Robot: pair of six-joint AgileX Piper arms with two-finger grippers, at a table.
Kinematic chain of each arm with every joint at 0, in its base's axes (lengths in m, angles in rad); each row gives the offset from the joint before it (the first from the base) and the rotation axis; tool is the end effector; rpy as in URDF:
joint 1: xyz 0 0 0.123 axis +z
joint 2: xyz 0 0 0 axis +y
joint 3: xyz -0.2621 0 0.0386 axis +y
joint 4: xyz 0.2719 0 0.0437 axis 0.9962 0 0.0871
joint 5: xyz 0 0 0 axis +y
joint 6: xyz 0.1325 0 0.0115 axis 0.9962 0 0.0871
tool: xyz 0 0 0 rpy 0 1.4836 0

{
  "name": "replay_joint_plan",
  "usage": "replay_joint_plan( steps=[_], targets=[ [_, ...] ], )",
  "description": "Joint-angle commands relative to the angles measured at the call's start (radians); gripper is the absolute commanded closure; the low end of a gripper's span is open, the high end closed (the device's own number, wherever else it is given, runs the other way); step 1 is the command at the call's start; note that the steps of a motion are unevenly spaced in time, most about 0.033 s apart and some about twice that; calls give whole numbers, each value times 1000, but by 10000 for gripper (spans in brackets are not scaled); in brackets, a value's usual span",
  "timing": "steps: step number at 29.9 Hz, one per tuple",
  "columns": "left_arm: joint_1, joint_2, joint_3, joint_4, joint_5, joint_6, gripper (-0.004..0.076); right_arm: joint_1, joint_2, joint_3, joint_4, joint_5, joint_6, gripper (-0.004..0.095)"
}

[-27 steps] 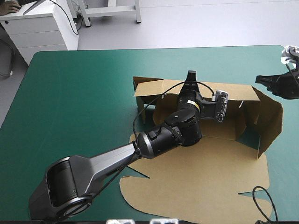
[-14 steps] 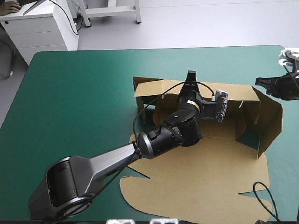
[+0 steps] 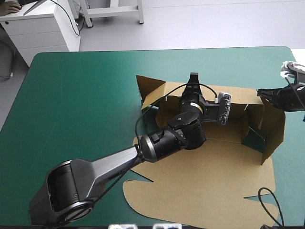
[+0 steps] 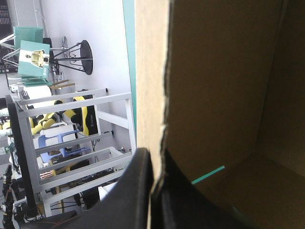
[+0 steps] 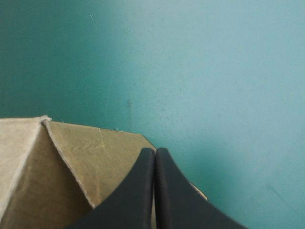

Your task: Fold the box

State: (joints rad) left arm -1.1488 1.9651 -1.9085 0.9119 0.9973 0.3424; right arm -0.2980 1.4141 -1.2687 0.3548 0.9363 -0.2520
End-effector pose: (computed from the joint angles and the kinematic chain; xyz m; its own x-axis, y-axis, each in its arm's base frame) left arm 0.2790 -0.4057 0.3122 0.2328 0.9699 -0.0716 0.4994 -0.0560 0.8645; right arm 0.3411 -0.0658 0.2869 -0.7891 0.2064 -0.5785 0.1011 0.9726 0.2092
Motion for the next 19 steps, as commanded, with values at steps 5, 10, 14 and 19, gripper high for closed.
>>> replay_joint_plan(
  steps=[5,10,14,19],
  targets=[
    [-11,-59,-23,4,-42,-23,731,-6,-90,61,-7,11,-44,927],
    [-11,-59,-23,4,-42,-23,731,-16,-127,101,-16,-4,-56,927],
    [-11,-59,-23,4,-42,-23,731,-50,-154,141,-23,5,-65,927],
    [-11,-59,-23,4,-42,-23,731,-91,-199,182,-23,9,-86,927]
  ],
)
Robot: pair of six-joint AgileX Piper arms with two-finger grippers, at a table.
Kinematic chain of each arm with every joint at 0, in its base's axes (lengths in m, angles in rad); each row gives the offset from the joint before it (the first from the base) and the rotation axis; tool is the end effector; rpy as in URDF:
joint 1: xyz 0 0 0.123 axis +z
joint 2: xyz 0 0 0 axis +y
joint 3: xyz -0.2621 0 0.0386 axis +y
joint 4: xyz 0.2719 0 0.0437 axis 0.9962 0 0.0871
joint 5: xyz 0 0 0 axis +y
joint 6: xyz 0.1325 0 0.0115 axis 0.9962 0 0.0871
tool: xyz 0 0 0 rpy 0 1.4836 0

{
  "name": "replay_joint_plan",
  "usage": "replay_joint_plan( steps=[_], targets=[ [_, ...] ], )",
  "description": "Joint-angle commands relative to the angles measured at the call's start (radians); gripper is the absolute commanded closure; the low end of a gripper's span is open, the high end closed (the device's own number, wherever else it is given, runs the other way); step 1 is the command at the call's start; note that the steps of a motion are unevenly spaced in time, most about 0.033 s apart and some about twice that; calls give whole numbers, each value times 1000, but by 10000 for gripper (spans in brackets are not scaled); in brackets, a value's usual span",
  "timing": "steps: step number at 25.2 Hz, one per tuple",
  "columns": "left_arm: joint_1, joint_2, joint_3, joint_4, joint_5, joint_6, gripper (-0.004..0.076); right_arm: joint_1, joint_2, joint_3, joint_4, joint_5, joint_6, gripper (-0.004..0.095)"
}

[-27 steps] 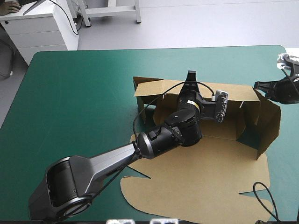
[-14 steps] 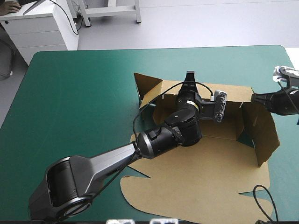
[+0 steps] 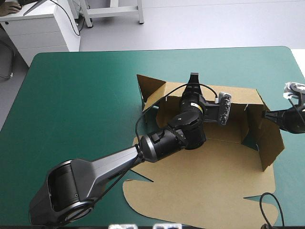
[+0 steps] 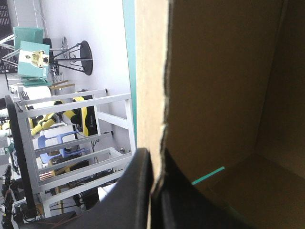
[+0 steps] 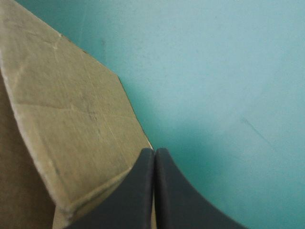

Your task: Fold the box

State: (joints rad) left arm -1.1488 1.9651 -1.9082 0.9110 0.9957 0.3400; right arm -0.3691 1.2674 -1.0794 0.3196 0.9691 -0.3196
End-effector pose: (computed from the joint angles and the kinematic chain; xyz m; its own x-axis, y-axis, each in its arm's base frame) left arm 0.2790 -0.4059 0.3121 0.2328 0.9696 -0.0748 0.5004 -0.0535 0.8642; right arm 0.2905 -0.0754 0.2656 -0.8301 0.1823 -0.5270 0.1171 0.9810 0.1548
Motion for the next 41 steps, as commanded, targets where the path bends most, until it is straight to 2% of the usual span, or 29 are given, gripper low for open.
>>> replay_joint_plan(
  steps=[1,10,16,23,27,29,31,33,35,41],
  targets=[
    [-11,-59,-24,5,-41,-21,731,-27,-67,3,12,-26,-21,927],
    [-11,-59,-24,5,-38,-21,731,-32,-180,104,79,-37,-84,927],
    [-11,-59,-24,4,-32,-48,731,-32,-306,184,78,-67,-130,927],
    [-11,-59,-24,1,-30,-65,731,-32,-324,194,47,29,-123,912],
    [-11,-59,-24,1,-30,-65,731,-32,-358,195,34,43,-102,803],
    [-11,-59,-24,1,-32,-65,731,-32,-374,195,27,47,-41,713],
    [-11,-59,-24,1,-32,-63,731,-32,-384,195,27,68,-36,582],
    [-11,-59,-24,1,-32,-58,731,-32,-386,195,29,85,-36,514],
    [-11,-59,-24,1,-32,-63,731,-32,-391,195,29,104,-36,487],
    [-11,-59,-24,-4,-32,-63,731,-32,-414,195,38,136,-36,490]
  ],
)
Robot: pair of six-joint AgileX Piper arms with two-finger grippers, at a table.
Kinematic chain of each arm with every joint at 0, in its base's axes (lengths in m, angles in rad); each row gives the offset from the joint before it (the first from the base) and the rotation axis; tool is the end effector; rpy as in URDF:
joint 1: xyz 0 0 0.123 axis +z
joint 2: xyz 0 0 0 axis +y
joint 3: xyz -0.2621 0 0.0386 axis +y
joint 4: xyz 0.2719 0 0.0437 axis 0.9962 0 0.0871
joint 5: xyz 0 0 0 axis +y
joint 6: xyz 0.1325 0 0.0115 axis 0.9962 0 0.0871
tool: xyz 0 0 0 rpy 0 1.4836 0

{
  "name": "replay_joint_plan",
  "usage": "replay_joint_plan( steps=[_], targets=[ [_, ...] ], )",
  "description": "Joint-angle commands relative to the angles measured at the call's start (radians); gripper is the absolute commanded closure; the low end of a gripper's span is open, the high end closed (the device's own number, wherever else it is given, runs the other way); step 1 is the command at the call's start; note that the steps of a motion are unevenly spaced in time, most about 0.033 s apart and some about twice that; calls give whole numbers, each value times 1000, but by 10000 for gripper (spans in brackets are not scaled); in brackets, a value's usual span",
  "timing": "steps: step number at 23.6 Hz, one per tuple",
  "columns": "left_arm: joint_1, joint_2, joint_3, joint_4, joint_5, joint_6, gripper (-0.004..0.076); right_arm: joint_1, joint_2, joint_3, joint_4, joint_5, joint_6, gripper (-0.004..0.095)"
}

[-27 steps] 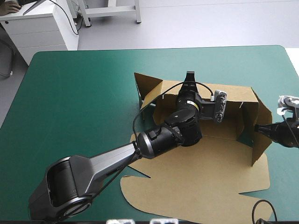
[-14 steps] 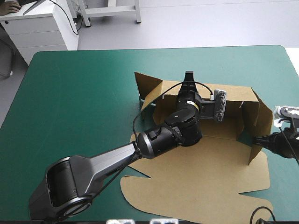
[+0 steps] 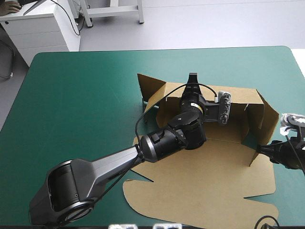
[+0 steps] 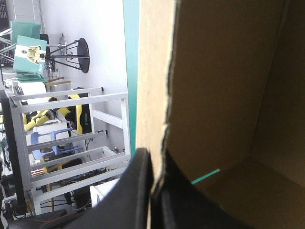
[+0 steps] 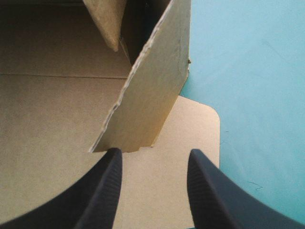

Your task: Fold the box

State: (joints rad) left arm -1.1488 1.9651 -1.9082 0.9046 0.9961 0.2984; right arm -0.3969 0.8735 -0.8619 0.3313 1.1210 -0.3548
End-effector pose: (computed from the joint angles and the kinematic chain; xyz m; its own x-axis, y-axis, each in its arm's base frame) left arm 0.2786 -0.4061 0.3115 0.2110 0.9708 -0.1142 0.5147 -0.0110 0.8573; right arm 0.1993 -0.0413 0.2806 -0.8176 0.1303 -0.5609 0.0628 0.9884 0.1381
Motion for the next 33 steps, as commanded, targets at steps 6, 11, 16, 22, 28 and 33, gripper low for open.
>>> replay_joint_plan(
  steps=[6,11,16,22,28,33],
  targets=[
    [-11,-59,-24,-22,-36,-21,731,-4,-41,-22,80,17,-1,491],
    [-11,-59,-24,-25,-36,-21,731,-4,-44,-22,116,-23,-1,490],
    [-11,-59,-24,-26,-37,-21,731,-4,-38,-22,124,-261,-1,492],
    [-11,-59,-24,-26,-39,-21,731,-4,34,-20,126,-175,0,500],
    [-11,-59,-24,-26,-41,-21,731,-4,58,18,112,-160,-9,706],
    [-11,-59,-24,-26,-38,-21,731,-4,61,34,90,-195,-9,918]
  ],
)
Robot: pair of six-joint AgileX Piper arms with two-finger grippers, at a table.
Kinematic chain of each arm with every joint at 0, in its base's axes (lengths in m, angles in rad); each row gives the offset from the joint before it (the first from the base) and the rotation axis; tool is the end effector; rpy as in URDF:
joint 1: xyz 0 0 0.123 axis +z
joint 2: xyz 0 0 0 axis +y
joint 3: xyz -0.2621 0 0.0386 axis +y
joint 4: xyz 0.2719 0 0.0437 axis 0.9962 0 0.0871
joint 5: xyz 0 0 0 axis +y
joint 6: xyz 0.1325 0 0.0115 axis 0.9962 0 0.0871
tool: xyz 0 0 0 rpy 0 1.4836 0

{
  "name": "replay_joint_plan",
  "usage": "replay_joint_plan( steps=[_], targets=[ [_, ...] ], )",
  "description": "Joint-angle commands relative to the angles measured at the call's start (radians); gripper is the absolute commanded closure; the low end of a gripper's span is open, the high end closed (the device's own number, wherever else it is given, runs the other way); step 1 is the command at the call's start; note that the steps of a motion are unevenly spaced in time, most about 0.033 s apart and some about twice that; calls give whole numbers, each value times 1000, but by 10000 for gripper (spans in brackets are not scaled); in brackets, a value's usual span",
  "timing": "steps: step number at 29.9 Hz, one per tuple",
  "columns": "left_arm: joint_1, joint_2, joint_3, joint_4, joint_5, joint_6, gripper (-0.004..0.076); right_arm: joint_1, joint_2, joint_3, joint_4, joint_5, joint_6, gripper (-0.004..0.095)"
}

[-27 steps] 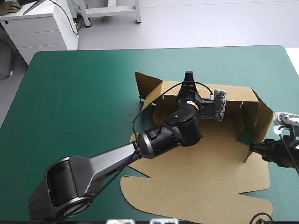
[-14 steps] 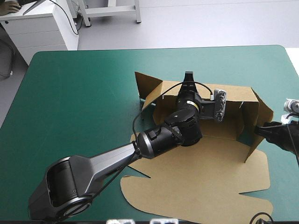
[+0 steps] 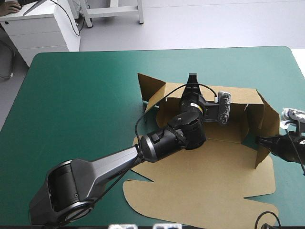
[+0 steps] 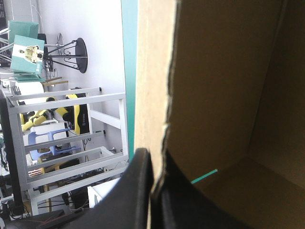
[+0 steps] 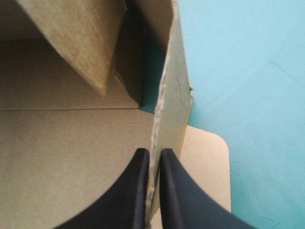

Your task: Fold the box

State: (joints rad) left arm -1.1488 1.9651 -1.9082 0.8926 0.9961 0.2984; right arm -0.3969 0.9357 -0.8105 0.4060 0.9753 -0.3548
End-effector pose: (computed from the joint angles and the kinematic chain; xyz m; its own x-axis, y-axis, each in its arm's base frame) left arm 0.2778 -0.4065 0.3105 0.2101 0.9701 -0.1213 0.5241 -0.0070 0.8516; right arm 0.2210 -0.0455 0.2623 -0.7803 0.2062 -0.5905 0.1044 0.9738 0.2021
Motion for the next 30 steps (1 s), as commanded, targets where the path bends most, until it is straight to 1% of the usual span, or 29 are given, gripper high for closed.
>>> replay_joint_plan(
  steps=[1,12,18,24,30],
  targets=[
    [-11,-59,-24,-14,-38,-21,731,-4,-2,-18,17,-56,-9,918],
    [-11,-59,-24,-14,-38,-17,731,-4,9,-18,21,-156,-9,920],
    [-11,-59,-24,-14,-38,-17,731,-4,81,-36,57,-170,-14,920],
    [-11,-59,-24,-14,-38,-17,731,-3,162,-109,81,-170,-40,920],
    [-11,-59,-24,-14,-38,-17,731,-3,199,-164,98,-188,-69,920]
  ],
)
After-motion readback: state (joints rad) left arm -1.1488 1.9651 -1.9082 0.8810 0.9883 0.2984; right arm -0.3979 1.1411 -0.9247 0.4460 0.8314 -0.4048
